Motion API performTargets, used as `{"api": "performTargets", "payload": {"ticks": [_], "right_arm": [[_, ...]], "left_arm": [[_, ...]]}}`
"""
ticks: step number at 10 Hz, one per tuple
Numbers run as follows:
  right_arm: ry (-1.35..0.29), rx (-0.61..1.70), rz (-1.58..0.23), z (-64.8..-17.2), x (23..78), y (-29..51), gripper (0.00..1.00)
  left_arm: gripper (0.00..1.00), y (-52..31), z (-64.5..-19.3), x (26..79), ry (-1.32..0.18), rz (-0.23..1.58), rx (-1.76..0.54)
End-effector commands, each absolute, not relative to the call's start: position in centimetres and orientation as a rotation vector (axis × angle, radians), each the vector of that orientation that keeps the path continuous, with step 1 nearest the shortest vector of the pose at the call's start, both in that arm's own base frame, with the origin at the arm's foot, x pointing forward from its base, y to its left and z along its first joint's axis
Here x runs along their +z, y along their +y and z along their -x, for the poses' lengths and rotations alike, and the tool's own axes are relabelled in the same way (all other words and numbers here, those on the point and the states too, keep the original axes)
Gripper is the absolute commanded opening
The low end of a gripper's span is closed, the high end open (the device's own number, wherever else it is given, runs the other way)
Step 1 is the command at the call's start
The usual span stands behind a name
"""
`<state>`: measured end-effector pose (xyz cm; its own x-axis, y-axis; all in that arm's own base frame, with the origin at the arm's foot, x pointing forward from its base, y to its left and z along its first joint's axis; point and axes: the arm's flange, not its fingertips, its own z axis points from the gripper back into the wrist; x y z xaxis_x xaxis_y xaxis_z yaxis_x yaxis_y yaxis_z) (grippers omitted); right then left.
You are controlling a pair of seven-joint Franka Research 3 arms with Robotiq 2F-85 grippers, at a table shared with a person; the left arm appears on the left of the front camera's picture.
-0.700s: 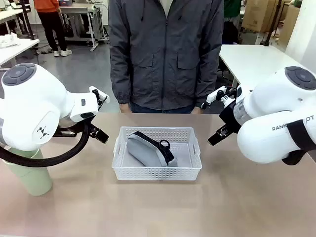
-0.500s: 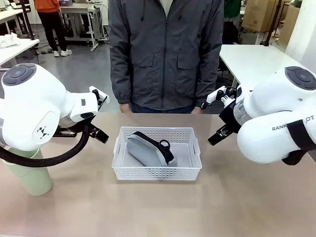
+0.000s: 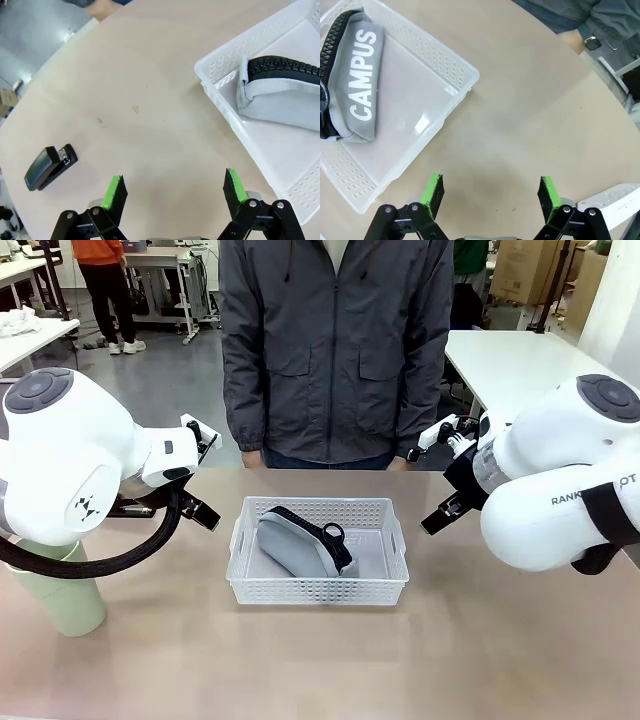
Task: Efficiently arrange items inside the basket to fit them all.
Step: Pick up the Digital clock and place it inside the Organizing basket.
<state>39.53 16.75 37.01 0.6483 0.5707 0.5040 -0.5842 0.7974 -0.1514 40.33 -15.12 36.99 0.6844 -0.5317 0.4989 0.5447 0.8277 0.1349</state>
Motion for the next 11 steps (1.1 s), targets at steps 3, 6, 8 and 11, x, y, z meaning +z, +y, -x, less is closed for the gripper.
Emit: {"api": "performTargets", "payload": {"ticks": [3, 6, 8, 11], "right_arm": [[-0.564, 0.656, -0.026, -39.5, 37.0, 16.7, 1.0], [-0.564, 0.656, -0.026, -39.5, 37.0, 16.7, 1.0], [-0.564, 0.656, -0.026, -39.5, 37.0, 16.8, 1.0], [-0.501, 0.692, -0.274, -38.2, 39.8, 16.1, 1.0]], "left_arm": [[1.0, -15.1, -40.3, 37.0, -0.552, 0.025, -0.604], [1.0, -15.1, -40.3, 37.0, -0.552, 0.025, -0.604], [1.0, -15.1, -40.3, 37.0, -0.551, 0.025, -0.603], [1.0, -14.0, -37.7, 40.4, -0.565, 0.305, -0.668]]}}
